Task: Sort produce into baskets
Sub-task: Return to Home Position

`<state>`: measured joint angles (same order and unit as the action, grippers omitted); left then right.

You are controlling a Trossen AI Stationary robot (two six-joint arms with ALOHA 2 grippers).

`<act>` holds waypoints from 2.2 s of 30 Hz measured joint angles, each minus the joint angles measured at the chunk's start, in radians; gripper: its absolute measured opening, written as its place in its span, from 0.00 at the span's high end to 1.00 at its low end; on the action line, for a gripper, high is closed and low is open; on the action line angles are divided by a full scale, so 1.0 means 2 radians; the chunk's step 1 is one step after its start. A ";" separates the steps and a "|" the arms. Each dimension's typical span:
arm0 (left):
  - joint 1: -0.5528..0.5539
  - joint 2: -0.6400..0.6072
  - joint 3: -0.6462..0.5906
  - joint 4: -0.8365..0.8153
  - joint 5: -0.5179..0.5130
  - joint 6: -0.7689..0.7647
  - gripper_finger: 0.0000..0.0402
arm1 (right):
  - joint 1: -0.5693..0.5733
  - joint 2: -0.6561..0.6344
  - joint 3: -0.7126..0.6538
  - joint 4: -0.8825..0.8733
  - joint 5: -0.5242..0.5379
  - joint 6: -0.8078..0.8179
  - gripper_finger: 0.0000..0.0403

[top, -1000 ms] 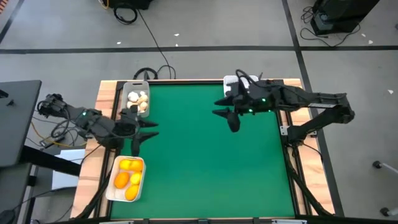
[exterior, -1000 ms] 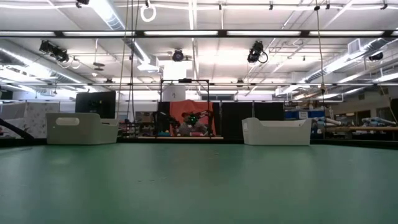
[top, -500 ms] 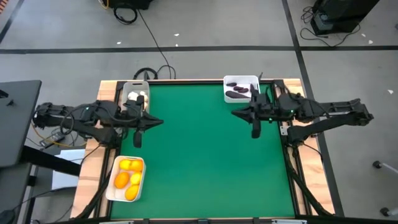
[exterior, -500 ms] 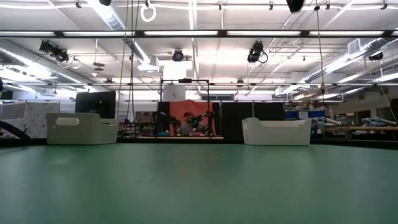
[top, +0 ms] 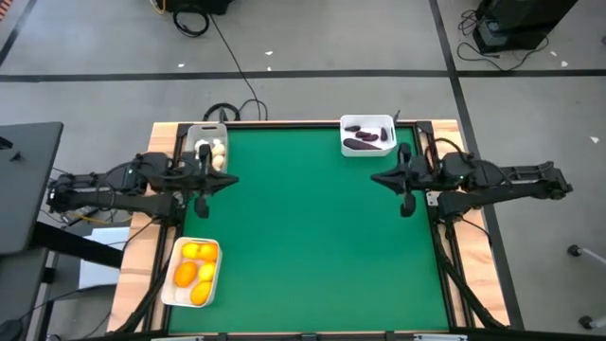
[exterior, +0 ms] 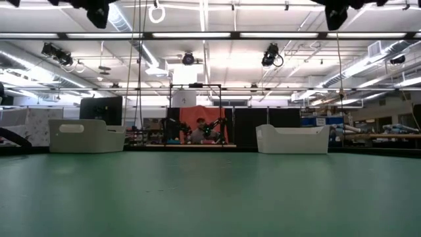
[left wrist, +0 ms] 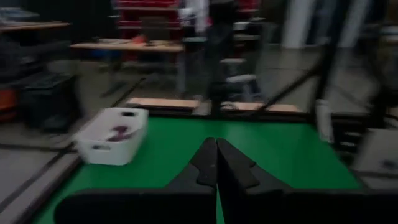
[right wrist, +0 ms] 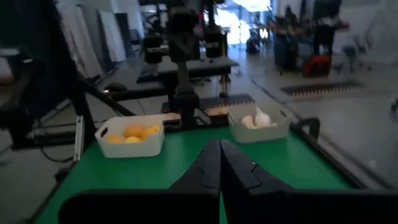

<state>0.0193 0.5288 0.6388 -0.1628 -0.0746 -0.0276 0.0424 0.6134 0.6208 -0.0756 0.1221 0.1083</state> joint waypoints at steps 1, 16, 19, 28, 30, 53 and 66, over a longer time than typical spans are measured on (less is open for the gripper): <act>0.001 -0.014 -0.011 -0.002 0.021 0.001 0.99 | 0.000 -0.013 -0.010 0.003 -0.006 -0.016 0.98; 0.001 -0.111 -0.146 0.031 0.064 -0.022 0.99 | -0.009 -0.132 -0.161 0.079 -0.031 -0.042 0.99; 0.001 -0.112 -0.151 0.029 0.063 -0.014 0.99 | -0.009 -0.157 -0.189 0.081 -0.018 -0.034 0.99; 0.001 -0.112 -0.178 0.030 0.069 -0.014 0.99 | -0.009 -0.235 -0.255 0.108 -0.020 -0.011 0.98; 0.002 -0.113 -0.186 0.031 0.070 -0.014 0.99 | -0.009 -0.249 -0.263 0.109 -0.020 -0.011 0.98; 0.017 -0.215 -0.273 0.085 0.068 -0.040 0.99 | -0.009 -0.305 -0.308 0.115 -0.024 -0.002 0.98; 0.017 -0.242 -0.307 0.090 0.070 -0.024 0.99 | -0.009 -0.305 -0.307 0.150 -0.069 0.012 0.98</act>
<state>0.0525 0.0450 0.0256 0.0169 0.0650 -0.0762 0.0235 0.0036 0.0059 0.2249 -0.0165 0.1320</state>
